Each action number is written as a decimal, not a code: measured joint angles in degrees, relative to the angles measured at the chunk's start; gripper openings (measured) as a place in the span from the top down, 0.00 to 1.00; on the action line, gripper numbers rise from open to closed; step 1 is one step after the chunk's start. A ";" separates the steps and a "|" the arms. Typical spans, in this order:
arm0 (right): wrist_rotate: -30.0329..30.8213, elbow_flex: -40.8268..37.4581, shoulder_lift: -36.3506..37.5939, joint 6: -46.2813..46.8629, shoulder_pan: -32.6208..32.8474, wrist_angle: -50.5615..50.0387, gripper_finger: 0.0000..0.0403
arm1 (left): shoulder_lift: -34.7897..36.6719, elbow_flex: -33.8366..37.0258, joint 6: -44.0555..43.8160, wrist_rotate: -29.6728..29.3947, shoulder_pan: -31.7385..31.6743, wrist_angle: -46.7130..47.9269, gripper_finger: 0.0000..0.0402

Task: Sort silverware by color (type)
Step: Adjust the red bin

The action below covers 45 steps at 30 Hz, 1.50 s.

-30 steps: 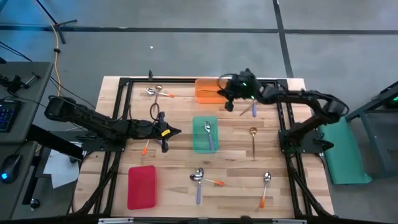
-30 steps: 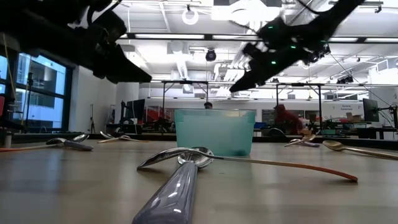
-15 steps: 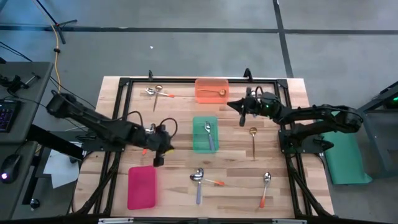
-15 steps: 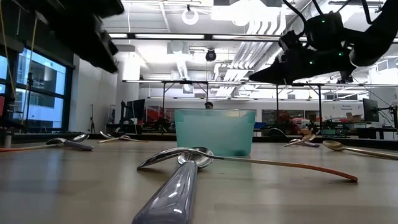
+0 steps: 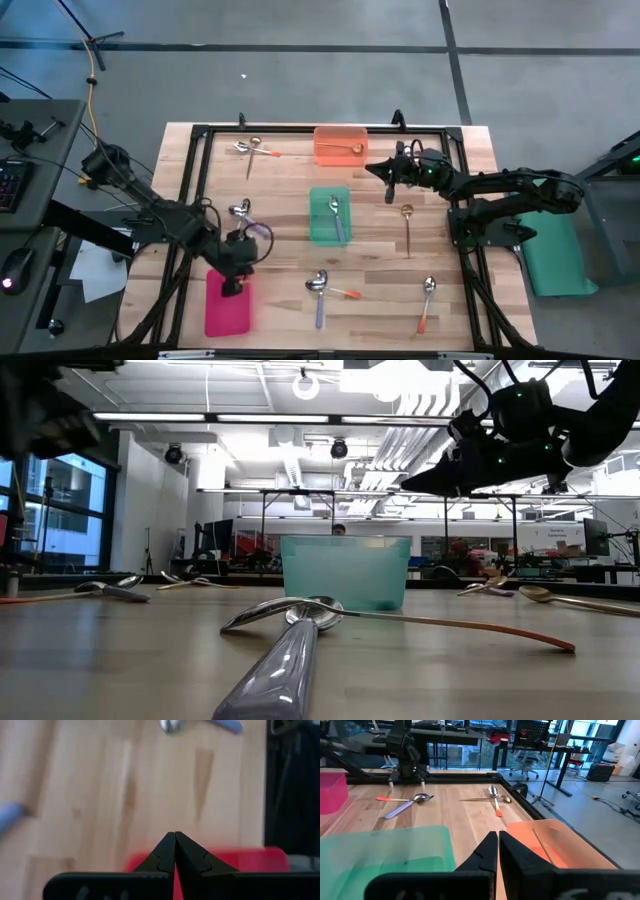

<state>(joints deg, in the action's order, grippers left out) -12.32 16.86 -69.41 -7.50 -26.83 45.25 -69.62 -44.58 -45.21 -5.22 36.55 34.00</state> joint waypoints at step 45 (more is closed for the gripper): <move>-0.04 0.00 -0.04 -0.29 1.99 -0.61 1.00 | -16.77 0.00 1.29 2.61 2.45 -7.33 1.00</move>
<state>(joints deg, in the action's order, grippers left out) -12.36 16.86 -69.45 -7.79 -24.84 44.65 -86.39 -44.58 -43.92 -2.61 39.00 26.66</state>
